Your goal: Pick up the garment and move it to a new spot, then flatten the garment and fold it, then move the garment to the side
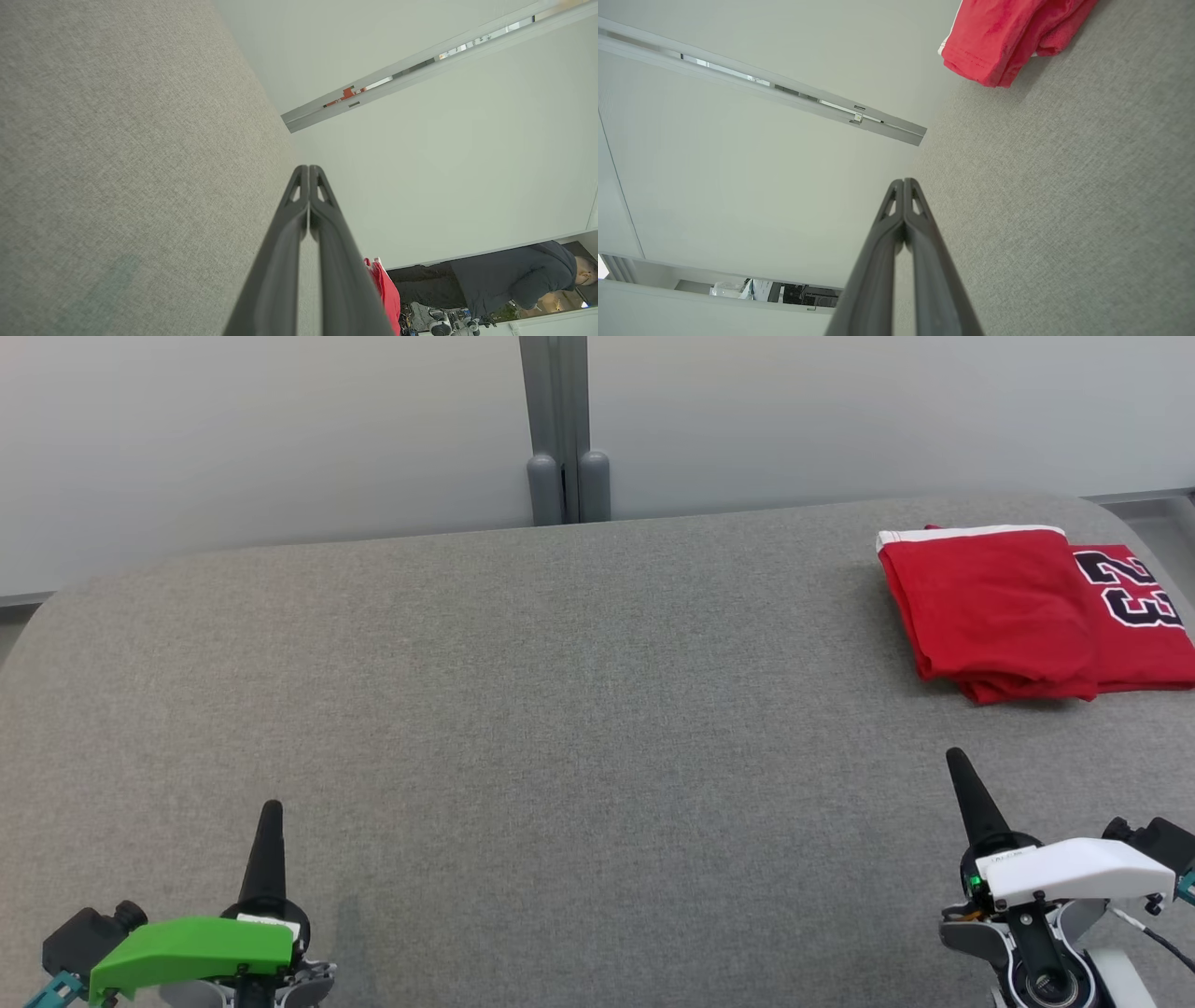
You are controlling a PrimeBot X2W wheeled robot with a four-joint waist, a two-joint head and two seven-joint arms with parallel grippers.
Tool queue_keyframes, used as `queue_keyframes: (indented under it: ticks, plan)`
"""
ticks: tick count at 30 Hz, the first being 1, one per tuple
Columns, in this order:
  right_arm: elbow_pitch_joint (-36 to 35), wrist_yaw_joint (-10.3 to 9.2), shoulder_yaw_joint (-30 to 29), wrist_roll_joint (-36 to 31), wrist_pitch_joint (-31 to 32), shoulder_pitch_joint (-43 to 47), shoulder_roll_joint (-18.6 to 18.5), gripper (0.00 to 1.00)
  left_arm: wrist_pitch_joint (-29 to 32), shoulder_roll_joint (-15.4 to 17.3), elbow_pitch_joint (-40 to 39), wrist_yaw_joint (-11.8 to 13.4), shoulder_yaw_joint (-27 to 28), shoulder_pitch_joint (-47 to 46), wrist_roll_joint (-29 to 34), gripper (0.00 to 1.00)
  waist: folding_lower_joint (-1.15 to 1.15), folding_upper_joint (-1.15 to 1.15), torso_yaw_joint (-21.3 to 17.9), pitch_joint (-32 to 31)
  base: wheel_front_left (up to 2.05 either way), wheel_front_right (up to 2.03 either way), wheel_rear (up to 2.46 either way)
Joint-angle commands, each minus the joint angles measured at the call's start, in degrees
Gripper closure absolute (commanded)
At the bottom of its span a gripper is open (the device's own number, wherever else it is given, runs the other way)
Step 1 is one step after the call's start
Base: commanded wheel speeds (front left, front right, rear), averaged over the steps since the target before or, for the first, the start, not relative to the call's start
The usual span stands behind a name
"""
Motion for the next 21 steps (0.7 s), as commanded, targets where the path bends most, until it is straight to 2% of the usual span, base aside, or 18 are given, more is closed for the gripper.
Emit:
queue_keyframes:
  ticks: [1,21]
  plan:
    - [-0.13,0.02,-0.39,1.5,0.3,-0.91,-0.06,1.0,0.3,0.49,-0.04,-0.52,0.37,-1.44,-1.74,1.0,0.0,0.0,0.02,0.0,0.0,0.0,0.0]
    - [1.0,0.02,-2.32,11.11,3.11,-1.74,0.35,1.0,3.06,0.32,1.69,-1.97,2.19,-3.29,-11.59,1.0,0.0,0.0,0.23,0.03,0.0,0.0,0.0]
